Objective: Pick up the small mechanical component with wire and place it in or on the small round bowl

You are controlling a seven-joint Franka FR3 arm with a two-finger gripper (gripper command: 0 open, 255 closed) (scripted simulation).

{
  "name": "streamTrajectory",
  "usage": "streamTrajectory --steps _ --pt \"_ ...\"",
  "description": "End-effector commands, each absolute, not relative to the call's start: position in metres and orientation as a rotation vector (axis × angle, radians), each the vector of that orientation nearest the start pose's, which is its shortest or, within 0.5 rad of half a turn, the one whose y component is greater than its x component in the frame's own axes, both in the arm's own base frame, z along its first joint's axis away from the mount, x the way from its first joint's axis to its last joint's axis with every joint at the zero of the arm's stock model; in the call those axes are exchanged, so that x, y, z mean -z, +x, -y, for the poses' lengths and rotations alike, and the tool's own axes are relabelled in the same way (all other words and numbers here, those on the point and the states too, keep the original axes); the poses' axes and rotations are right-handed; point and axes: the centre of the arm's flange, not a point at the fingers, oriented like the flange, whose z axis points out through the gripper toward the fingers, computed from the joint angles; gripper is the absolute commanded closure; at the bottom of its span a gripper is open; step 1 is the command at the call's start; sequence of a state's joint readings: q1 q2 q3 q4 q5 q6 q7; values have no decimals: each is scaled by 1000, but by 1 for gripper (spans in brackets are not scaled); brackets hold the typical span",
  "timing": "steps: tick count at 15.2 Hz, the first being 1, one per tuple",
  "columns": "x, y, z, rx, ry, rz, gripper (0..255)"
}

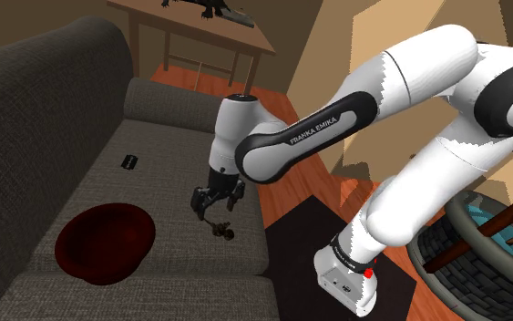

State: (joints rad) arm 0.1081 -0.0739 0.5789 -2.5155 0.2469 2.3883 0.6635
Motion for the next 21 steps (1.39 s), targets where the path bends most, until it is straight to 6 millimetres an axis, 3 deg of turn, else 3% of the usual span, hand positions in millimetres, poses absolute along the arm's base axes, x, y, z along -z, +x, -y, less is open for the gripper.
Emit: streamTrajectory --steps 1,9,16,17,21 --pt "-287 339 -272 -222 -3063 -304 0" --pt "-248 333 -274 -222 -3063 -304 0" --pt "-248 333 -274 -222 -3063 -304 0" --pt "-248 333 -274 -222 -3063 -304 255" --pt "-248 333 -274 -222 -3063 -304 255"
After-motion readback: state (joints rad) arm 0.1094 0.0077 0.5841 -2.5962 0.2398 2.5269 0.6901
